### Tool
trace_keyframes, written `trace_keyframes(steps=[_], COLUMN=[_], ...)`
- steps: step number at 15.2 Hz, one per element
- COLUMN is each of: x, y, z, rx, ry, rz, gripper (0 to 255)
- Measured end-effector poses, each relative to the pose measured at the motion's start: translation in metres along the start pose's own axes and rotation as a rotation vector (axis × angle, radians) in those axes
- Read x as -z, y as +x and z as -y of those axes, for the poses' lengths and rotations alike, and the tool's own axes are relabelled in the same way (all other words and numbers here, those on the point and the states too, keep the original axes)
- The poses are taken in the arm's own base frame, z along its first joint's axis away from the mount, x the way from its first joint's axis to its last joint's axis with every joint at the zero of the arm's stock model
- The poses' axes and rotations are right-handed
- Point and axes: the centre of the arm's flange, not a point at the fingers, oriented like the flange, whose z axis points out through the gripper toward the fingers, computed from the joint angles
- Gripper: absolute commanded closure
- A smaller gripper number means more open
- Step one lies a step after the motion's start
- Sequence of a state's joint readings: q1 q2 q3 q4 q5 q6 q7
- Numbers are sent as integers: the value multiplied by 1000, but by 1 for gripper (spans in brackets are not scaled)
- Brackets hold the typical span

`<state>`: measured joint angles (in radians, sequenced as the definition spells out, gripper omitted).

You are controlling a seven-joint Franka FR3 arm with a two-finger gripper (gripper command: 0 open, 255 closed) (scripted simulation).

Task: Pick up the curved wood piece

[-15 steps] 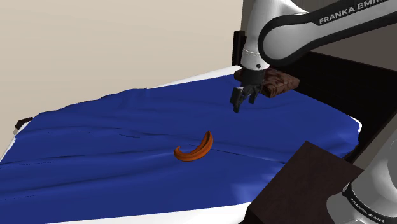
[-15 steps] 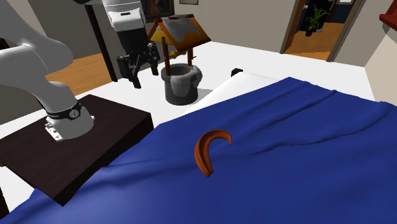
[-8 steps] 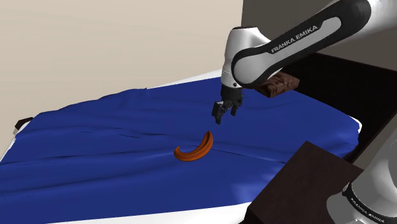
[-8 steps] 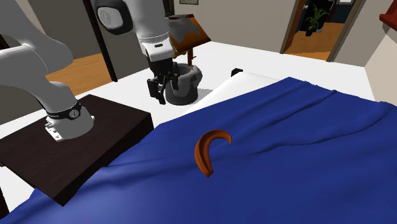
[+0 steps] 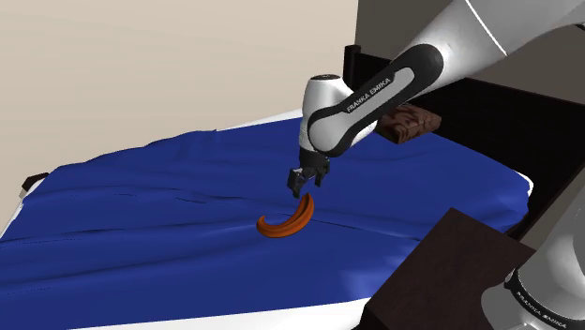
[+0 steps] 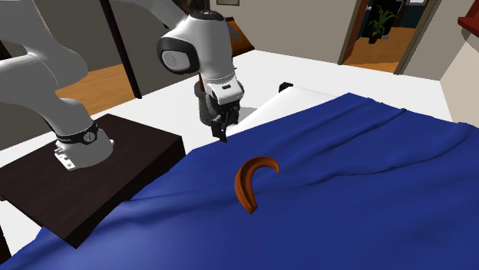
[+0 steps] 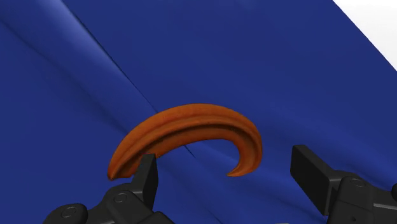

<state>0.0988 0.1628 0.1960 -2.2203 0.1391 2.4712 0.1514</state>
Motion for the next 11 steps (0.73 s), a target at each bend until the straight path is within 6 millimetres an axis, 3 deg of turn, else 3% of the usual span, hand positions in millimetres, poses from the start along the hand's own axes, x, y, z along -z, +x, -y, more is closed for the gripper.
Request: trace_keyframes(steps=[11], x=[-112], y=[78], z=[44], rx=[22], ry=[60], rz=[5], gripper=[0])
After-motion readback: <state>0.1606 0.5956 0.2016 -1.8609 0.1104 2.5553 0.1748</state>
